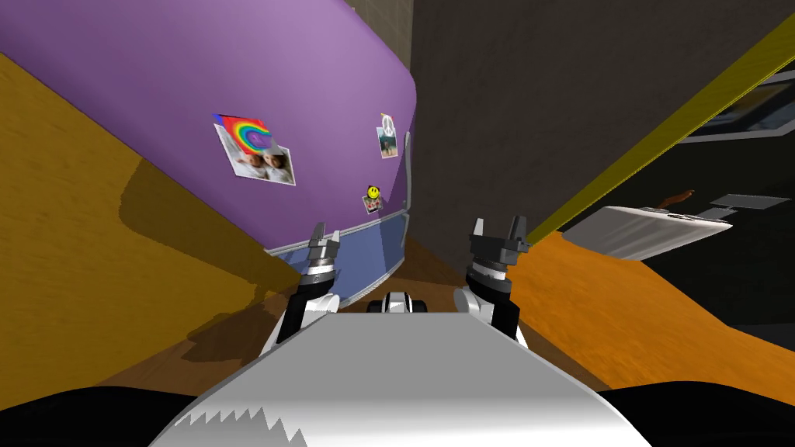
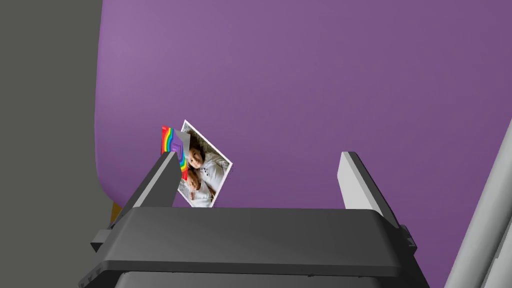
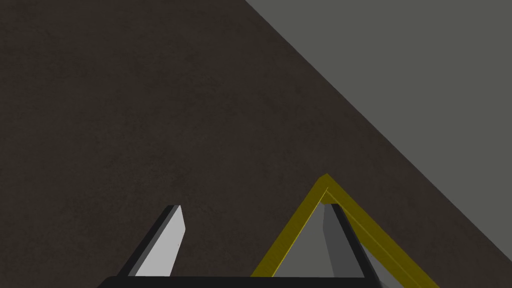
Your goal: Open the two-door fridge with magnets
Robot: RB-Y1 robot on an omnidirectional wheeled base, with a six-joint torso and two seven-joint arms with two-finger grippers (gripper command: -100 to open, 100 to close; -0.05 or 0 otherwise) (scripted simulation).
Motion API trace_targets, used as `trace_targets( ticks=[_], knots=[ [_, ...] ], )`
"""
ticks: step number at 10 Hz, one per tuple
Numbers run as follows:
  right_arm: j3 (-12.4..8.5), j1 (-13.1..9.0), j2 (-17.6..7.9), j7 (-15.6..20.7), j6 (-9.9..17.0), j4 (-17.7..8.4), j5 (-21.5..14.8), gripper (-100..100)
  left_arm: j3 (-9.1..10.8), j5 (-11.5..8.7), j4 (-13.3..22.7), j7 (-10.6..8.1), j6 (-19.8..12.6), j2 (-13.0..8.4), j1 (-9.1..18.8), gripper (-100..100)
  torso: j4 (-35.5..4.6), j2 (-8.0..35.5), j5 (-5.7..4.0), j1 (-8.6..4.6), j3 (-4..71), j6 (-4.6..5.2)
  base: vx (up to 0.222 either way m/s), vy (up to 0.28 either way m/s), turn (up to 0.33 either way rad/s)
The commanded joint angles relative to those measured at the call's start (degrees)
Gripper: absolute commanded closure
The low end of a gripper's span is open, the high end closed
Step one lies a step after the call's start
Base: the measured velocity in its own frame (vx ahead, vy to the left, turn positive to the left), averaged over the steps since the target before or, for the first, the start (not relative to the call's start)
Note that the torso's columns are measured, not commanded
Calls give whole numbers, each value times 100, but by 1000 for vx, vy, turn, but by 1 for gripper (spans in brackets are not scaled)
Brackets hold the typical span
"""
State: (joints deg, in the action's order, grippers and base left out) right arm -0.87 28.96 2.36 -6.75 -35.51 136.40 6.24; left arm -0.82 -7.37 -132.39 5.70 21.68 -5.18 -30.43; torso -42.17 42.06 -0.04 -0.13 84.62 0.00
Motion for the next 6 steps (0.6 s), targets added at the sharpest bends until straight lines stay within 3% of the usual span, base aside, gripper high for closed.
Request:
trace_targets(
  ticks=[1, 6],
  knots=[
    [0, 1, 0, 0, 0, 0, 0, 0, 136, -115, 252, -145, -38, -236, 174, -100, -5, 2, 1, -1, 5, 0, 118, -184, 18],
    [0, 0, 0, 0, 0, 0, 0, 0, 344, -301, 636, -374, -100, -326, 434, -100, -14, 29, 6, 17, -9, 0, 102, -152, 13]
  ],
)
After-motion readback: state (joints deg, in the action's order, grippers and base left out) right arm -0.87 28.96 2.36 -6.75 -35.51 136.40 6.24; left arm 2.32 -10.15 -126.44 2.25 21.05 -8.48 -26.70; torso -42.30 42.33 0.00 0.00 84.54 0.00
